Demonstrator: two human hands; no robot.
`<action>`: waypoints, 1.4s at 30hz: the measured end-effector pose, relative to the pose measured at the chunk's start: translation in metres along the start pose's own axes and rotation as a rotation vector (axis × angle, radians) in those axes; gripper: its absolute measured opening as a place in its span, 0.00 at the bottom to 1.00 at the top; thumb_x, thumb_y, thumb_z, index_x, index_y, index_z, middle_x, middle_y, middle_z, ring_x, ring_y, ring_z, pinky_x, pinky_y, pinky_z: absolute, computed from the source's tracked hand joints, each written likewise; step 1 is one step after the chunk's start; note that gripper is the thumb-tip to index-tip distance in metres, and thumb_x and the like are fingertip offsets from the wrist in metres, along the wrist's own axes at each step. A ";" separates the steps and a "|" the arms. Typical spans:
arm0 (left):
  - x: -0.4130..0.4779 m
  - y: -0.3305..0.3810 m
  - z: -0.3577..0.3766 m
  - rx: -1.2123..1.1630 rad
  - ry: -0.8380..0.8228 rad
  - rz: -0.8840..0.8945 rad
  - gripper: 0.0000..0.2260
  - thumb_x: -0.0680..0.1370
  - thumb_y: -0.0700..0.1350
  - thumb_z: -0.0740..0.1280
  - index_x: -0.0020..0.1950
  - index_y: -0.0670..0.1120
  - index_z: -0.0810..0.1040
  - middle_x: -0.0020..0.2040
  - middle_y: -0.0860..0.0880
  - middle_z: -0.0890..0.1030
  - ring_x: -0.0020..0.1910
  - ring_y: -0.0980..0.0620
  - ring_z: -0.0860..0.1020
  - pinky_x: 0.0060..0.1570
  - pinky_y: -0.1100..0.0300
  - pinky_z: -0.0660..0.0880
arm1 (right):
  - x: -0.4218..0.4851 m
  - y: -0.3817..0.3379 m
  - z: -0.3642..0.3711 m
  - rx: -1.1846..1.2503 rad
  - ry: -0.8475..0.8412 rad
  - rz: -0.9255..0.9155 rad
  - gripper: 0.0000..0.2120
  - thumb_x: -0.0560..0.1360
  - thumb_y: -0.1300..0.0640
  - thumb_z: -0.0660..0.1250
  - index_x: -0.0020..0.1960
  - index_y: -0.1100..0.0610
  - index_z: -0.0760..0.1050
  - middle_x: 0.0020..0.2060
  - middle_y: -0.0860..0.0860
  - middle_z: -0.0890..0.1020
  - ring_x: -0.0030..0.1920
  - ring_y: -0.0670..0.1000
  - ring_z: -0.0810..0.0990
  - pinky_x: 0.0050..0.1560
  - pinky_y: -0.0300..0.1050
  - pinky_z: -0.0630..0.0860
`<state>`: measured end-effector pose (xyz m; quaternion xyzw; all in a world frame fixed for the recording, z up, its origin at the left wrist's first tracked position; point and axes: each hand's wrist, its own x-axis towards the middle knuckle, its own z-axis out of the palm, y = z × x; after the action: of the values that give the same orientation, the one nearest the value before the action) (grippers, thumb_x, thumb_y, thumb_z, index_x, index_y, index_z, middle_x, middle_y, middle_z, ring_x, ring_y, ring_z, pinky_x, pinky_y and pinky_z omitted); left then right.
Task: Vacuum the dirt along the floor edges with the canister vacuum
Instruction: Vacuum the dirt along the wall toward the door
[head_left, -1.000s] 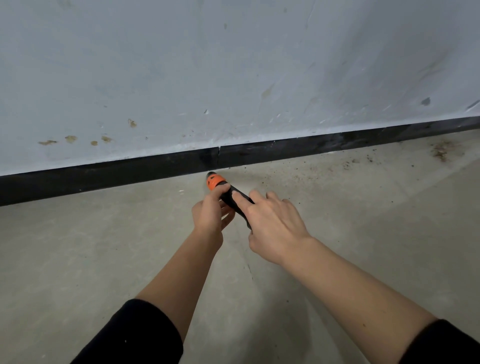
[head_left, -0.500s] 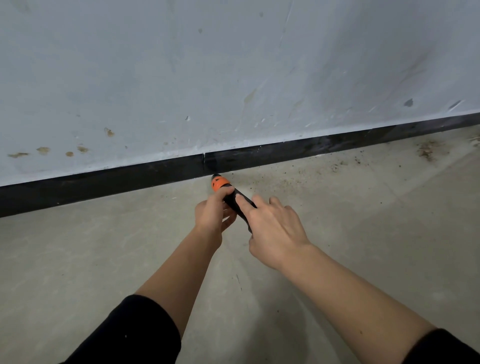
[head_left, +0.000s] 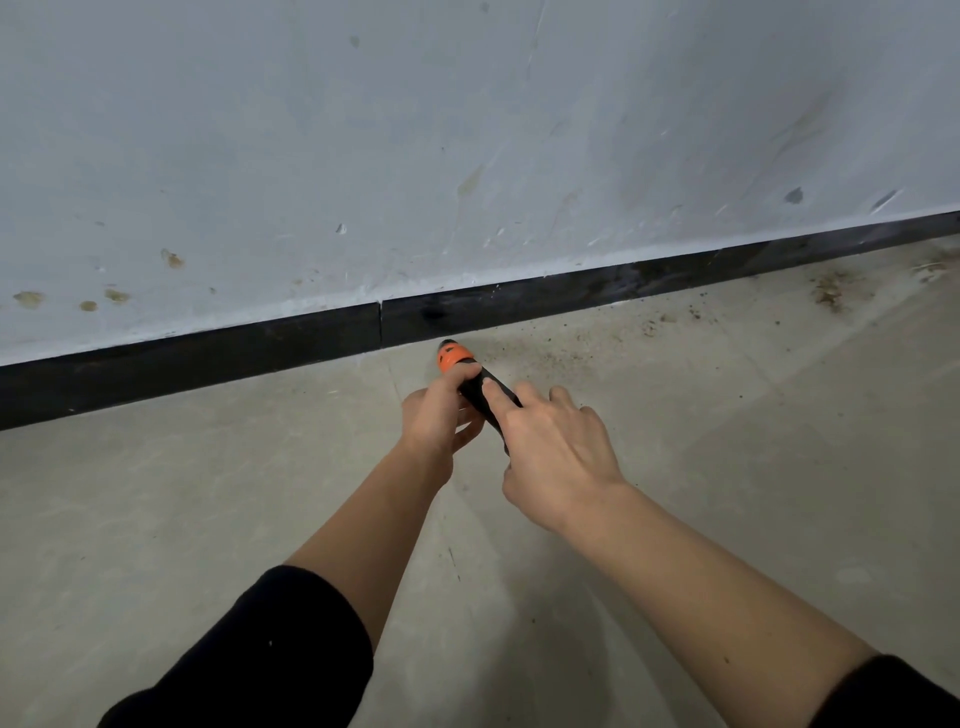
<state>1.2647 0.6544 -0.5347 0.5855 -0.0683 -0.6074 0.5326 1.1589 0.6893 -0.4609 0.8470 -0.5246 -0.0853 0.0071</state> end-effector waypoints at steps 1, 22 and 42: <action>0.000 -0.001 0.002 -0.001 0.001 0.000 0.11 0.73 0.46 0.73 0.49 0.40 0.80 0.38 0.47 0.81 0.37 0.51 0.79 0.34 0.61 0.77 | -0.001 0.001 0.000 -0.002 0.001 0.005 0.36 0.74 0.59 0.66 0.76 0.53 0.51 0.60 0.53 0.70 0.56 0.56 0.70 0.45 0.48 0.65; -0.048 -0.054 0.023 -0.031 -0.021 -0.040 0.10 0.72 0.45 0.71 0.48 0.41 0.80 0.42 0.44 0.82 0.45 0.45 0.82 0.49 0.53 0.79 | -0.066 0.025 0.007 -0.031 -0.022 0.042 0.35 0.74 0.61 0.63 0.76 0.53 0.50 0.60 0.53 0.70 0.58 0.57 0.70 0.45 0.49 0.63; -0.072 -0.092 0.080 0.094 -0.228 -0.159 0.08 0.76 0.45 0.70 0.49 0.40 0.79 0.40 0.45 0.81 0.37 0.50 0.79 0.39 0.59 0.76 | -0.114 0.089 0.022 -0.080 -0.049 0.173 0.38 0.74 0.59 0.64 0.77 0.52 0.48 0.60 0.52 0.70 0.57 0.57 0.70 0.44 0.48 0.63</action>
<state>1.1316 0.7025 -0.5288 0.5407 -0.1101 -0.7063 0.4434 1.0270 0.7526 -0.4583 0.7951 -0.5921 -0.1261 0.0354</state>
